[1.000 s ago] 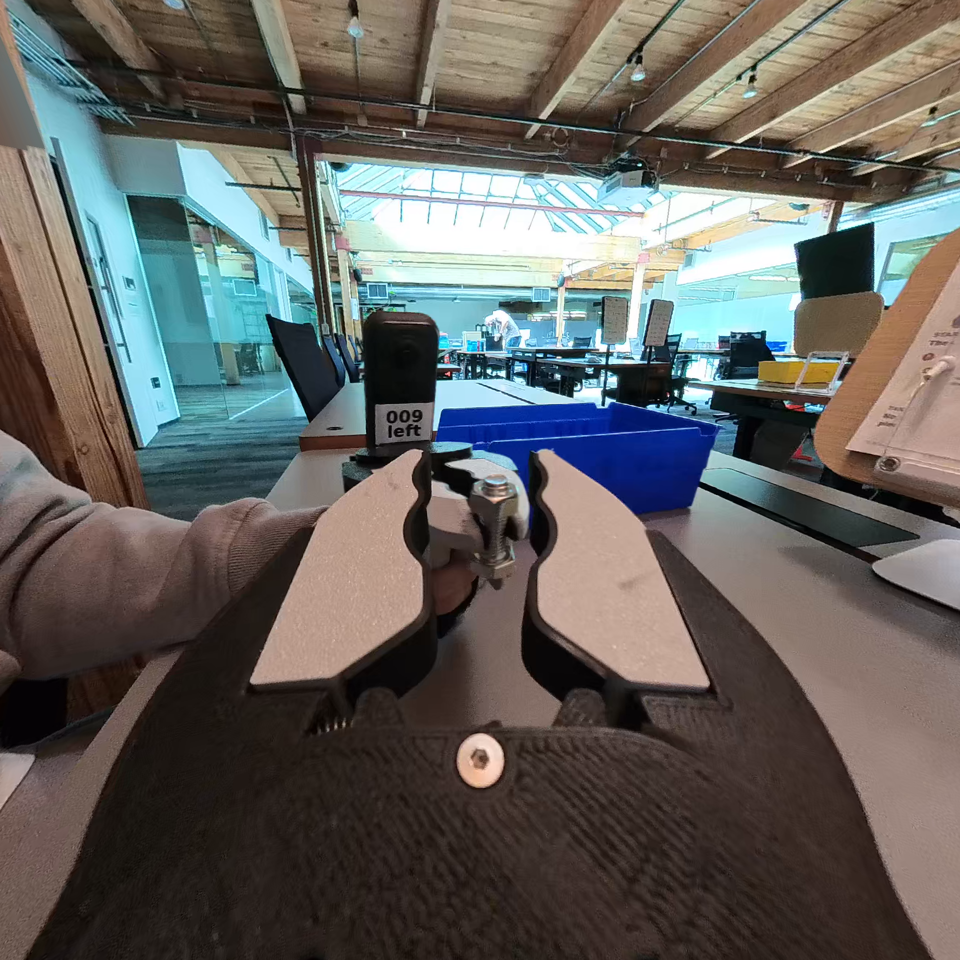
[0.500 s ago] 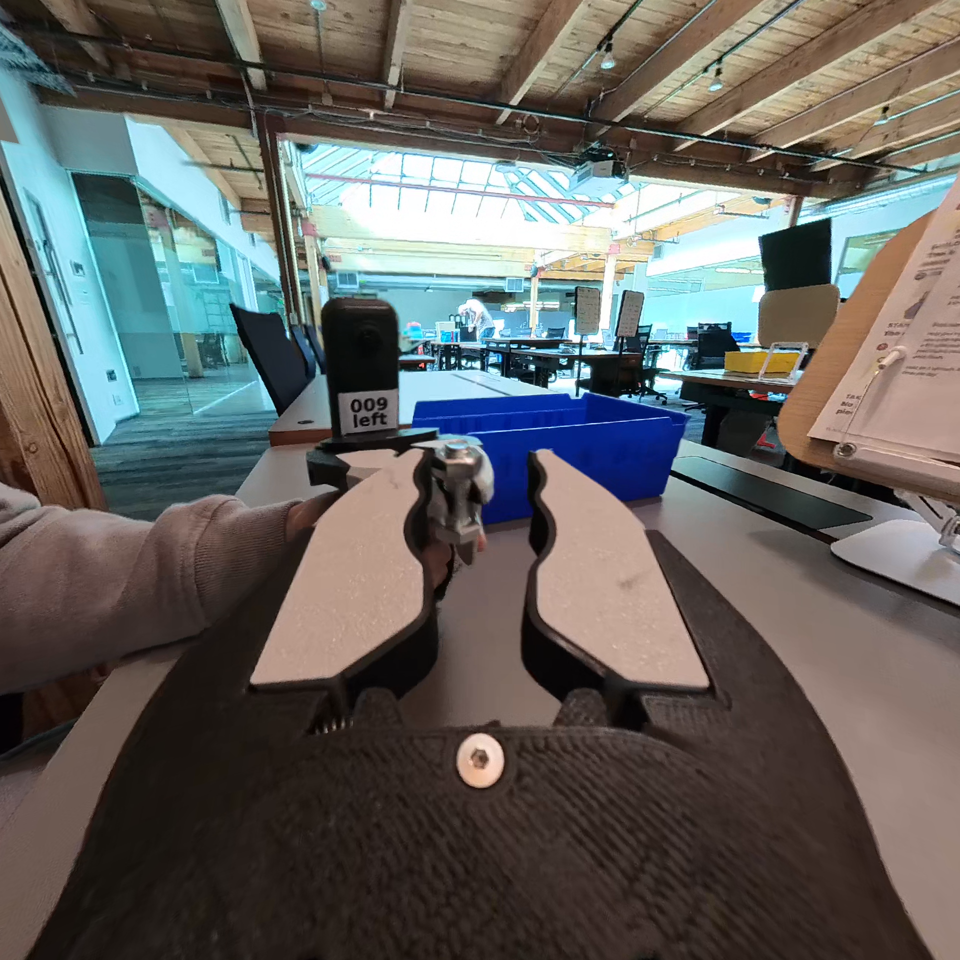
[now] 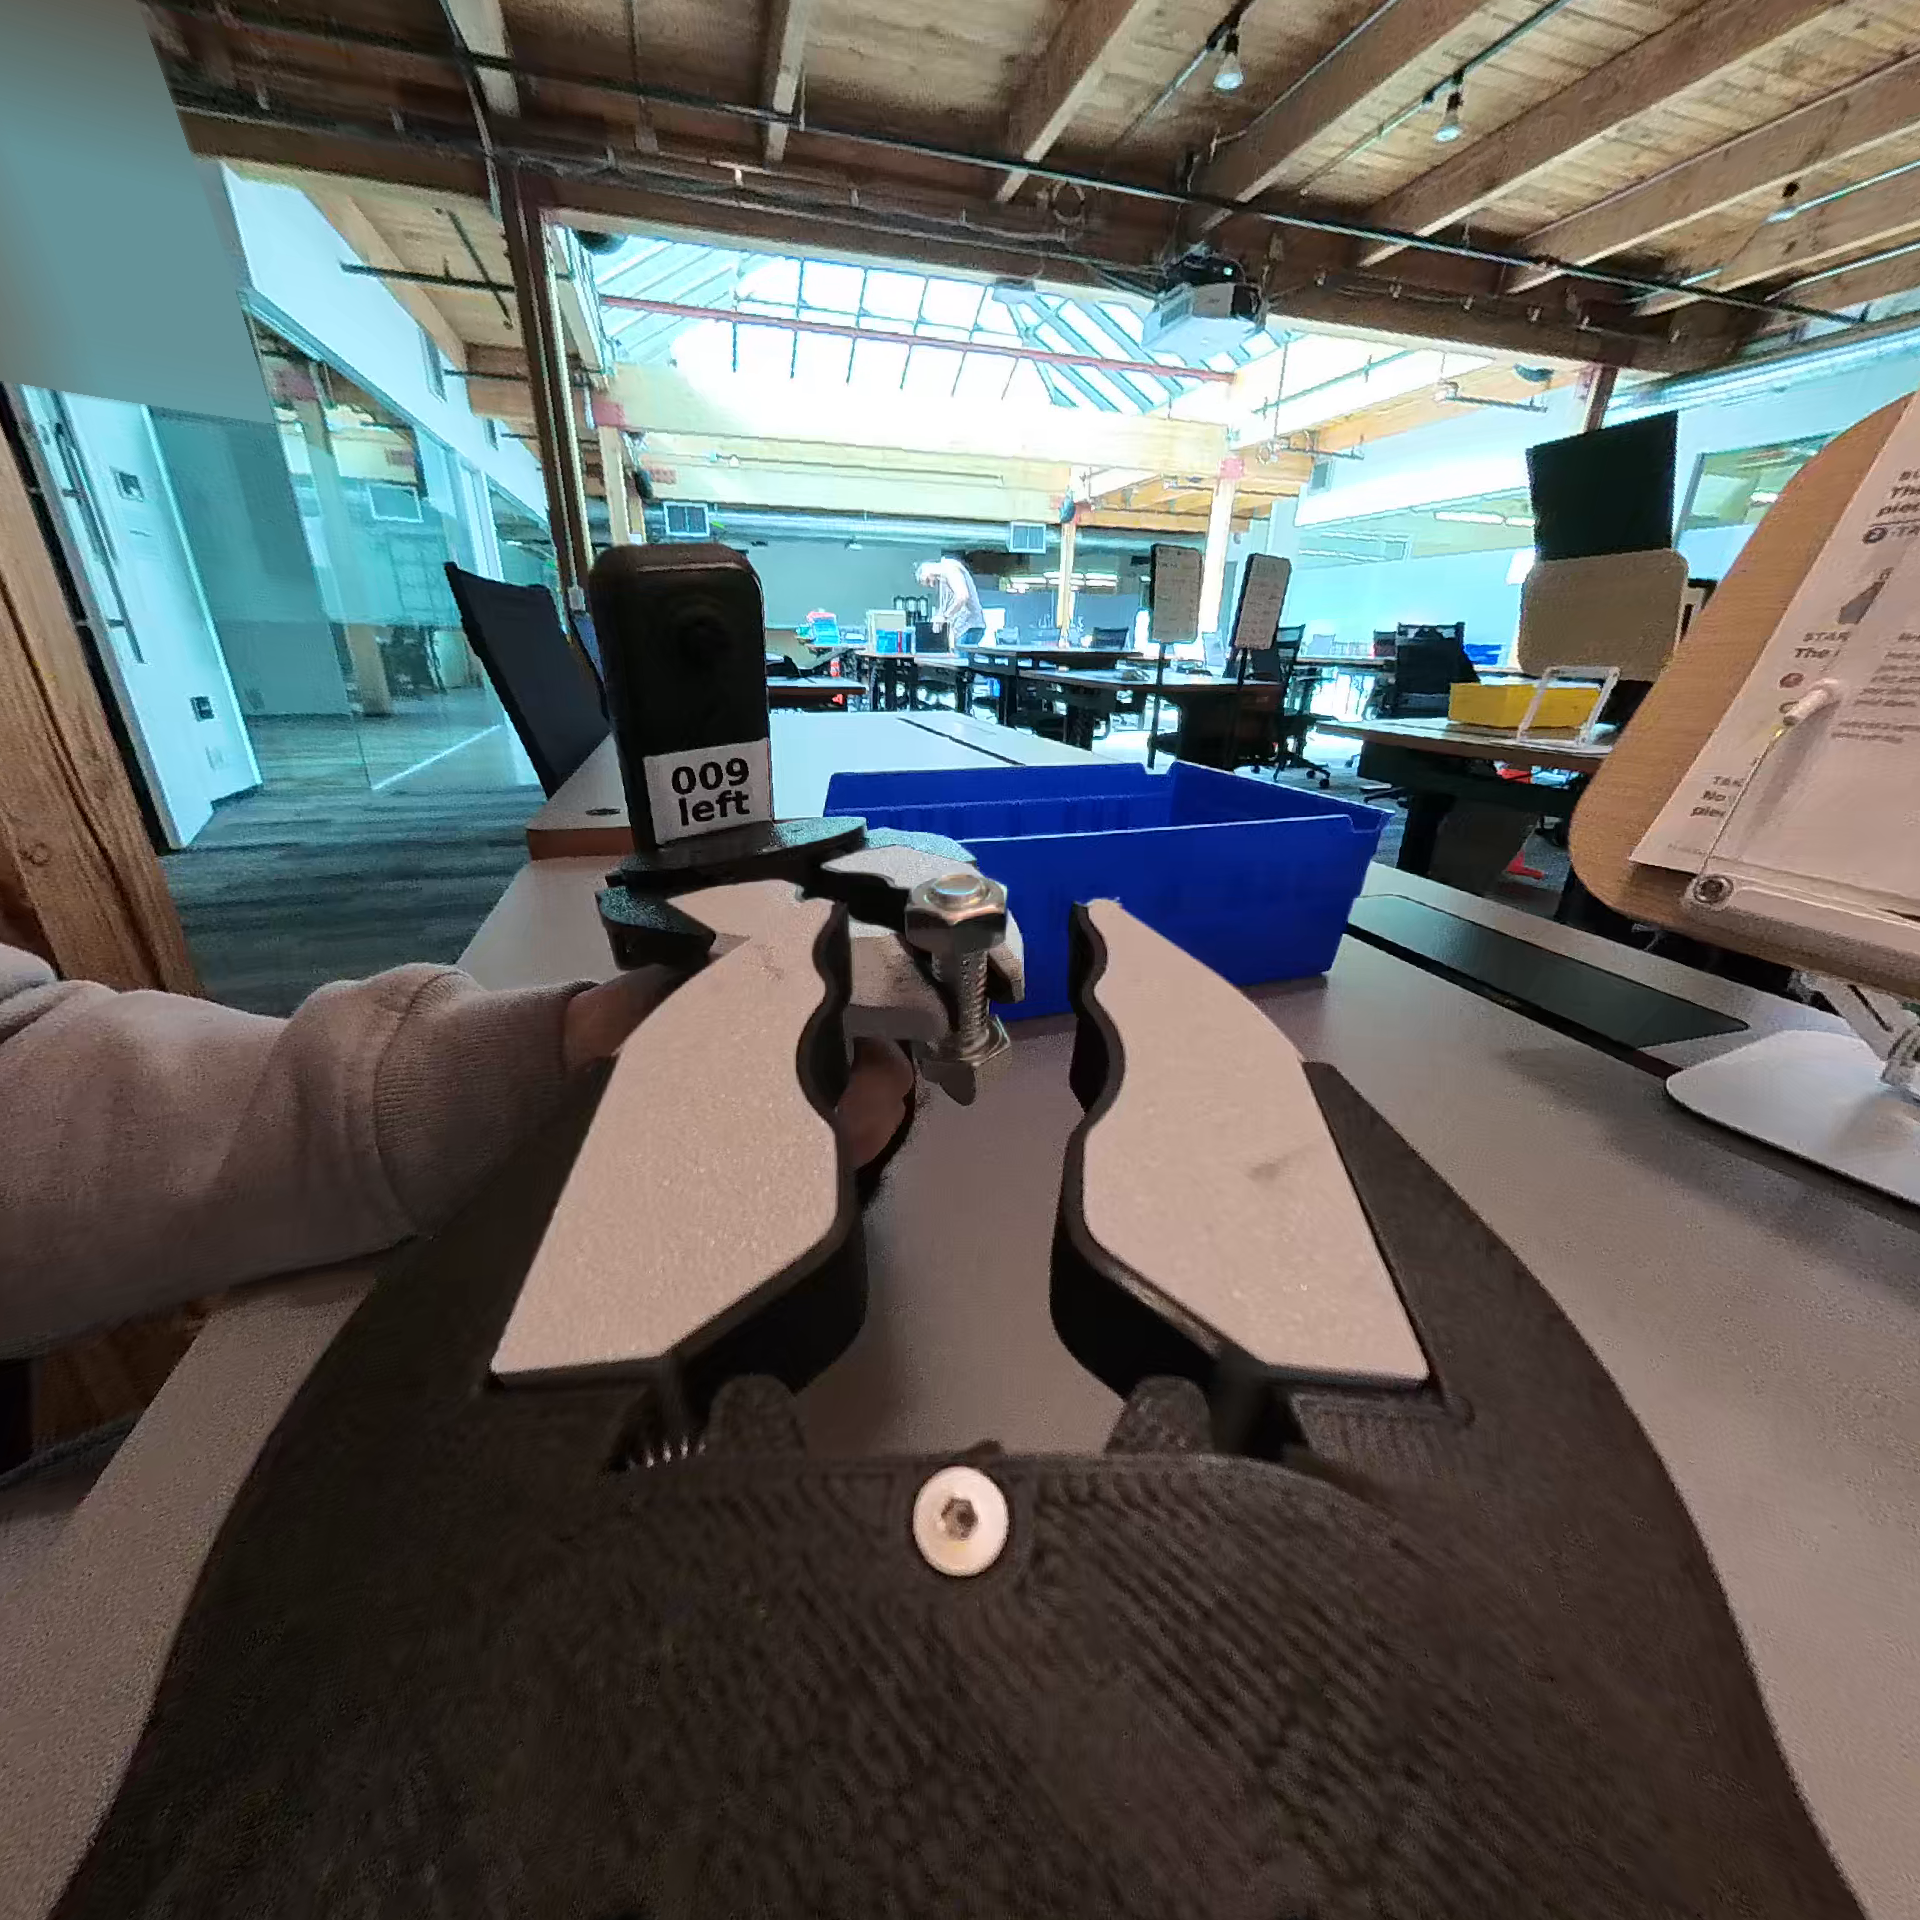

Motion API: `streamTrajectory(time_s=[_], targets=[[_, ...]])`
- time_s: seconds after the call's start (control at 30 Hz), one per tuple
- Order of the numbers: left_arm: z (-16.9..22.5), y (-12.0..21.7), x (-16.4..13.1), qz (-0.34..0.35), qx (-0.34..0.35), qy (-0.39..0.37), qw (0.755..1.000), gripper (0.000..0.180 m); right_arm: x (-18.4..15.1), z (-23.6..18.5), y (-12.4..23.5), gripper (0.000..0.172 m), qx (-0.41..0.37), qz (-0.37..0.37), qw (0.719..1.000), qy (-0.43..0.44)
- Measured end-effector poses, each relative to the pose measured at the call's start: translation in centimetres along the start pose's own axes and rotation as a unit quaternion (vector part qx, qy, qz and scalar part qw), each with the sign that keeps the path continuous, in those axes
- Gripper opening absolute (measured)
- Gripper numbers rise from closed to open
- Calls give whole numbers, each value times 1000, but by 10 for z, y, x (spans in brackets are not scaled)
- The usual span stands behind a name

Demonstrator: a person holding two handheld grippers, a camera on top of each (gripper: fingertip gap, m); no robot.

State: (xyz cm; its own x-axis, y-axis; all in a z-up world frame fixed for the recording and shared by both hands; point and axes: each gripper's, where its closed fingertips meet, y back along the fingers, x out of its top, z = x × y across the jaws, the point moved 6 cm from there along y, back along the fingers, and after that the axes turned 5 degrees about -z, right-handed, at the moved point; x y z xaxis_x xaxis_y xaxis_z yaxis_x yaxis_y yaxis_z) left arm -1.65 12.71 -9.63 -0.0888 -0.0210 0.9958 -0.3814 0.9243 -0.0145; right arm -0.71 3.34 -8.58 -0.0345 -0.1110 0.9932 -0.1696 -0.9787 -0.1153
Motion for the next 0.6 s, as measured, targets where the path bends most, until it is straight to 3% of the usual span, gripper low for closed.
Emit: streamTrajectory(time_s=[0.13,0.27,0.3,0.37,0.4,0.6], targets=[[3,-3,-1,-4,-10,-3,1000,8,1,4,2,36,-10,8,1000,-10],[-1,-1,1,3,-2,4,1000,8,3,11,6,44,-22,16,999,-35],[-4,1,2,10,6,10,1000,8,3,15,8,45,-32,19,998,-40],[-7,7,4,30,4,23,999,8,1,30,15,29,-93,19,994,-57],[-8,10,5,36,10,24,999,8,-1,36,18,36,-106,21,992,-65],[-5,3,1,1,22,-1,1000,8,6,14,11,44,-21,43,998,-48]])
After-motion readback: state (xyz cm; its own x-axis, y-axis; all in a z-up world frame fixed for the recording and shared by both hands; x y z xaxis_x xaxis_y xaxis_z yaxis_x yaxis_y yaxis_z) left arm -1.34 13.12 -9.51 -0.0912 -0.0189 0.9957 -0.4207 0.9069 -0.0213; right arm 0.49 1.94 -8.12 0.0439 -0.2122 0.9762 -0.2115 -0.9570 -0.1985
